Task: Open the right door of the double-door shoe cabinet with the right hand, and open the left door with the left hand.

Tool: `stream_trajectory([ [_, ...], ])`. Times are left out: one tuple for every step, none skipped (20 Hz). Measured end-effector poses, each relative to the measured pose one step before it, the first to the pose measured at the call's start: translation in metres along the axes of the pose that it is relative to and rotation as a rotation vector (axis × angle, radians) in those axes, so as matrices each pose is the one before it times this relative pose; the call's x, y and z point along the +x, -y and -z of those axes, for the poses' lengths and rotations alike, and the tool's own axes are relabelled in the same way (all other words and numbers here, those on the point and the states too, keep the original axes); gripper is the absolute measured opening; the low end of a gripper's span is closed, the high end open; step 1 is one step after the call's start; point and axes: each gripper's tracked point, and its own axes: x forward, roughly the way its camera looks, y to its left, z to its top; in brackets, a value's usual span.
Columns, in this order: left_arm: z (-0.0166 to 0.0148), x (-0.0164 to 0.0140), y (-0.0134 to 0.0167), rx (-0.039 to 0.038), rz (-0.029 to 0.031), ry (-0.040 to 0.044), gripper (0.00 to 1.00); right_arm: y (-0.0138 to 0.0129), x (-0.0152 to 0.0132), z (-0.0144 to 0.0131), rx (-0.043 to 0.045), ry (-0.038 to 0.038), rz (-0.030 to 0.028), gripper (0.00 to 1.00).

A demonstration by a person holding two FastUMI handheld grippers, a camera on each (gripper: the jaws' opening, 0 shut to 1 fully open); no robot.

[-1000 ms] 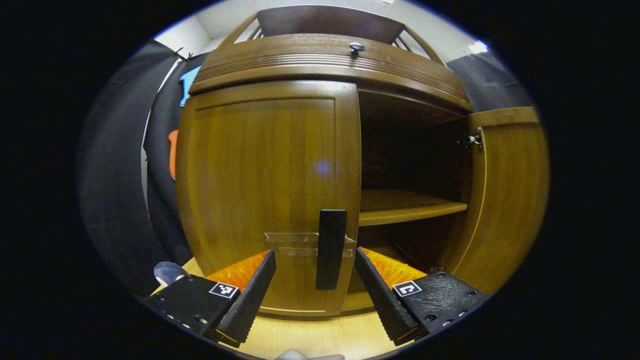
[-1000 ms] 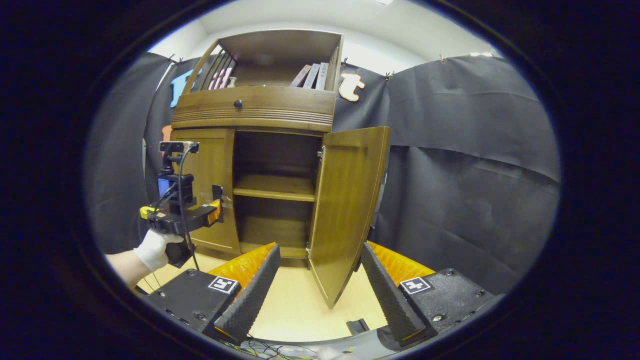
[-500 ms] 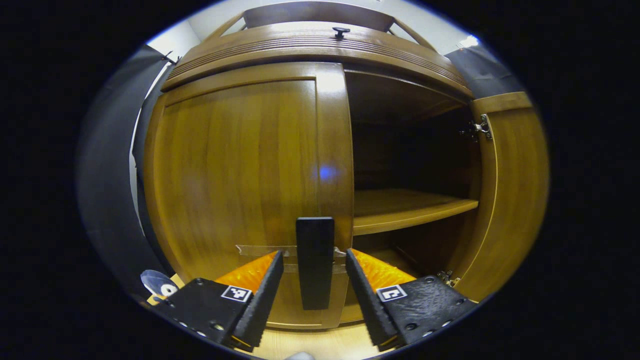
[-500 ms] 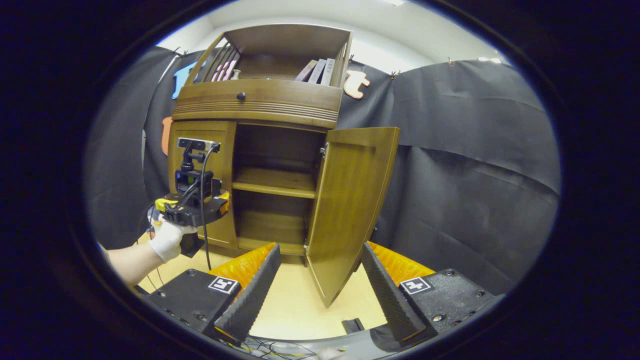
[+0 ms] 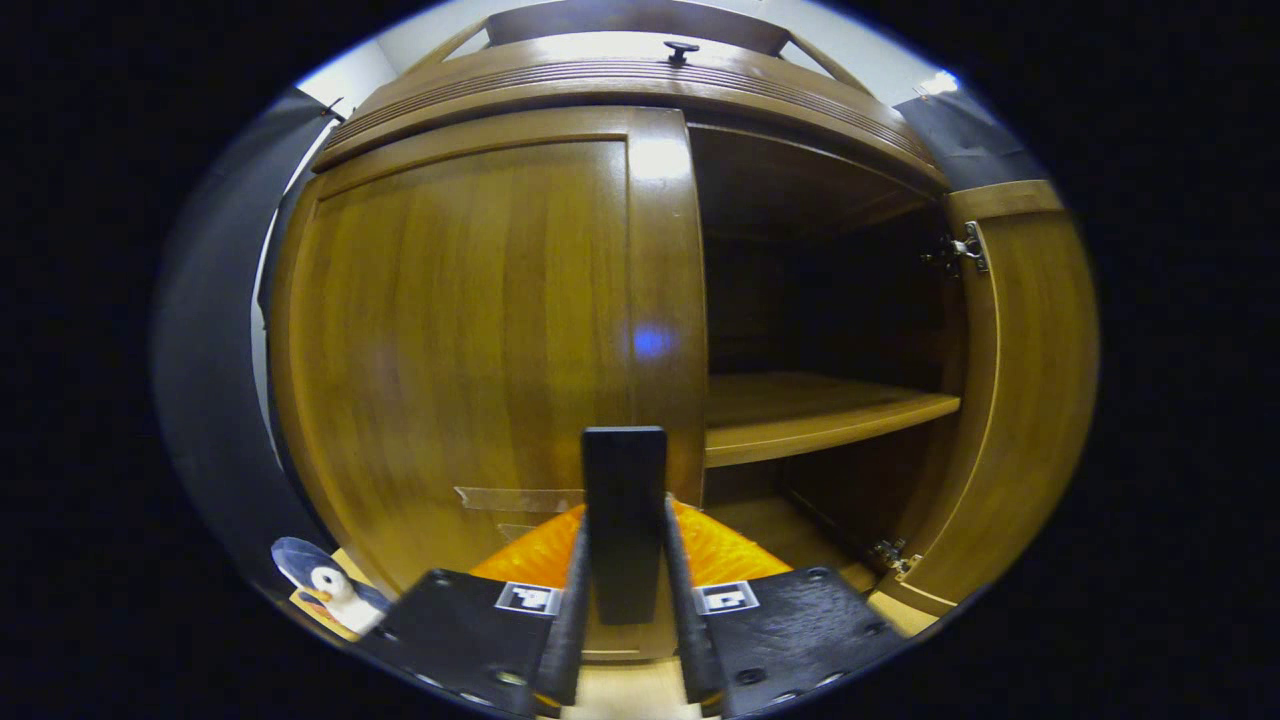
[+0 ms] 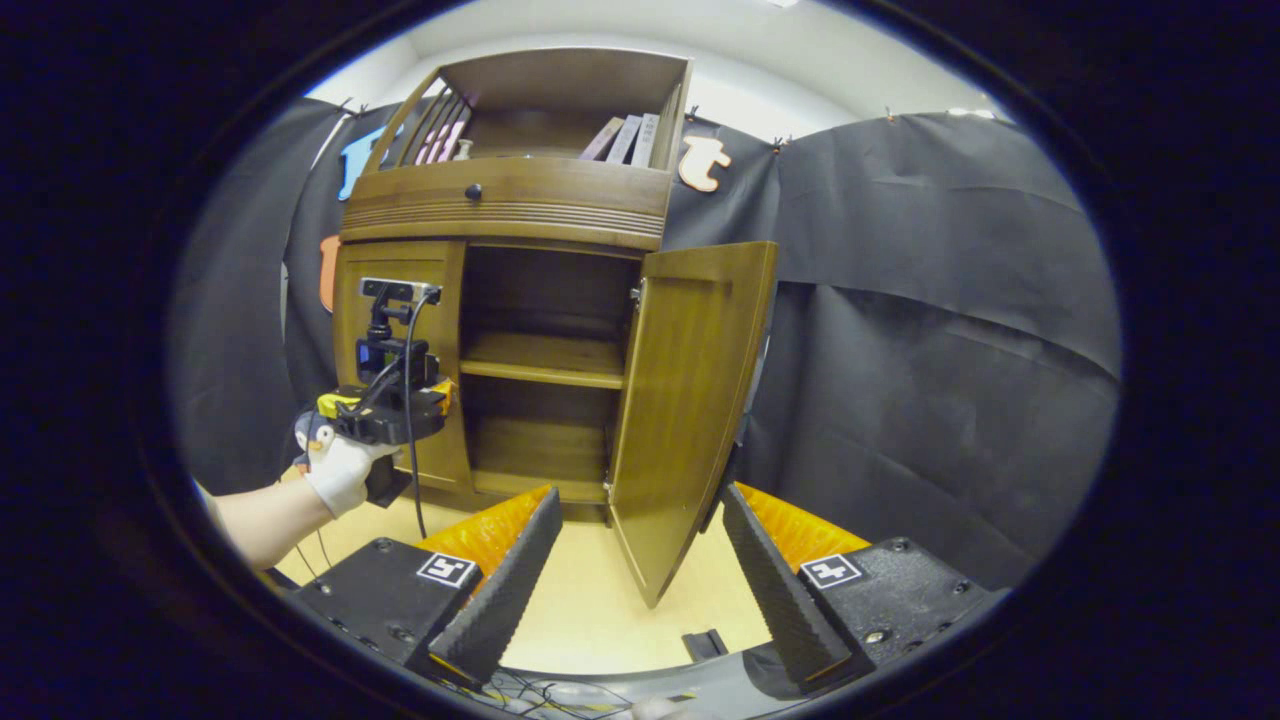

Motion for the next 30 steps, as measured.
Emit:
stream_trajectory([
  [-0.00024, -0.00607, -0.00113, -0.00744, 0.00663, -0.00745, 0.29, 0.00113, -0.00185, -0.00021, 0.00016, 0.00375, -0.00004, 1.0],
  [0.00102, -0.00243, -0.00016, 0.00119, 0.00227, -0.00683, 0.29, -0.00002, -0.00182, -0.00062, -0.00137, 0.00382, -0.00034, 1.0],
  [-0.00034, -0.0041, -0.00011, 0.00504, 0.00289, 0.0027, 0.37, -0.00106, 0.00051, 0.00013, -0.0018, 0.00244, -0.0031, 1.0],
  [0.00066, -0.0036, -0.00152, 0.00404, 0.00196, -0.0005, 0.29, -0.00215, -0.00199, -0.00013, -0.00231, 0.00277, -0.00484, 1.0],
  [-0.00084, -0.00488, -0.00028, 0.00136, 0.00406, 0.00289, 0.37, -0.00082, -0.00102, -0.00008, -0.00285, 0.00184, -0.00341, 1.0],
  [0.00063, -0.00472, 0.00048, -0.00302, 0.00537, -0.0011, 0.28, -0.00167, -0.00208, 0.00027, -0.00118, 0.00193, -0.00518, 1.0],
  [0.00115, -0.00568, -0.00046, -0.00232, 0.00444, -0.00036, 0.28, -0.00155, -0.00081, 0.00204, -0.00108, 0.00043, -0.00466, 1.0],
  [0.00089, -0.00618, -0.0009, -0.00057, 0.00442, -0.00162, 0.29, -0.00201, -0.00243, 0.00097, 0.00021, 0.00372, -0.00503, 1.0],
  [0.00004, -0.00691, -0.00112, 0.0015, 0.00451, 0.0009, 0.28, -0.00032, -0.00012, -0.00015, -0.00072, 0.00165, -0.00367, 1.0],
  [0.00125, -0.00758, -0.00096, 0.00172, 0.00536, -0.00159, 0.28, -0.00163, -0.00093, 0.00038, 0.00095, 0.0027, -0.00548, 1.0],
  [0.00018, -0.00778, -0.00221, 0.00291, 0.00614, 0.00067, 0.29, -0.00194, 0.00186, -0.00117, 0.00227, 0.00322, -0.00461, 1.0],
  [0.00061, -0.0083, -0.00103, 0.00066, 0.00509, -0.00193, 0.28, -0.00233, -0.00049, -0.00083, 0.00241, 0.00351, -0.00648, 1.0],
  [0.00124, -0.00799, -0.00185, 0.00036, 0.00437, -0.00336, 0.29, -0.00284, 0.00066, 0.00102, 0.00132, 0.00241, -0.00718, 1.0],
  [0.0007, -0.00761, -0.00172, -0.00056, 0.00367, -0.0031, 0.29, -0.00288, -0.00002, -0.00038, 0.00164, 0.00288, -0.00765, 1.0],
  [0.00065, -0.00851, -0.00246, -0.00321, 0.00183, -0.00246, 0.29, -0.00306, 0.00139, 0.00161, 0.00056, -0.00069, -0.00799, 1.0],
  [0.00056, -0.00796, -0.00311, -0.00198, 0.00024, -0.00235, 0.28, -0.00397, 0.00049, 0.00069, 0.00299, 0.00161, -0.00839, 1.0],
  [0.00131, -0.00898, -0.0034, -0.00429, -0.0007, -0.00218, 0.29, -0.00376, 0.00148, 0.00213, 0.00227, -0.00172, -0.00976, 1.0],
  [0.00089, -0.00977, -0.00391, -0.00441, -0.00117, -0.00297, 0.29, -0.00526, 0.00011, 0.00081, 0.00206, 0.00052, -0.01018, 1.0],
  [0.00075, -0.00826, -0.00342, -0.00233, -0.00046, -0.00261, 0.28, -0.00415, 0.00181, -0.00061, -0.00089, 0.00006, -0.01095, 1.0],
  [0.00027, -0.00781, -0.00468, -0.00126, -0.00345, 0.00151, 0.28, -0.00493, -0.00002, -0.00076, -0.00122, 0.00239, -0.00989, 1.0],
  [0.00065, -0.00681, -0.00445, 0.00303, -0.00363, -0.00344, 0.28, -0.00463, 0.00152, 0.00042, -0.00205, 0.002, -0.01074, 1.0],
  [0.00166, -0.00793, -0.00356, 0.00307, -0.00365, 0.00162, 0.28, -0.00492, -0.00046, -0.00004, -0.00181, 0.00156, -0.00959, 1.0],
  [0.00096, -0.00674, -0.00514, 0.00454, -0.00506, -0.00206, 0.28, -0.00294, 0.00142, -0.00089, -0.00041, 0.00211, -0.00918, 1.0],
  [0.00084, -0.00533, -0.00424, 0.0012, -0.00652, -0.00297, 0.28, -0.00416, -0.00044, -0.00098, 0.00011, 0.00221, -0.00845, 1.0],
  [0.00065, -0.00676, -0.00481, 0.00072, -0.00579, -0.00251, 0.28, -0.00371, -0.00053, 0.0001, -0.00059, 0.00407, -0.00798, 1.0],
  [0.00037, -0.00471, -0.00462, 0.00129, -0.00309, -0.00169, 0.28, -0.00334, -0.00104, -0.00035, -0.00162, 0.0016, -0.00756, 1.0],
  [0.00037, -0.00409, -0.00321, -0.00225, -0.00112, 0.00061, 0.28, -0.00335, 0.0035, 0.0004, -0.00429, -0.00052, -0.00802, 1.0],
  [0.00075, -0.00499, -0.00398, -0.00409, -0.0019, -0.00132, 0.28, -0.00421, -0.00144, 0.00148, -0.00276, 0.00051, -0.00597, 1.0],
  [0.00052, -0.00434, -0.00397, 0.00195, -0.00129, 0.00185, 0.28, -0.00198, -0.00157, 0.00133, -0.00196, -0.00035, -0.00591, 1.0],
  [0.00008, -0.00378, -0.00427, 0.00579, -0.00236, -0.00038, 0.28, -0.00309, -0.00066, 0.00071, -0.0004, -0.00125, -0.00662, 1.0],
])
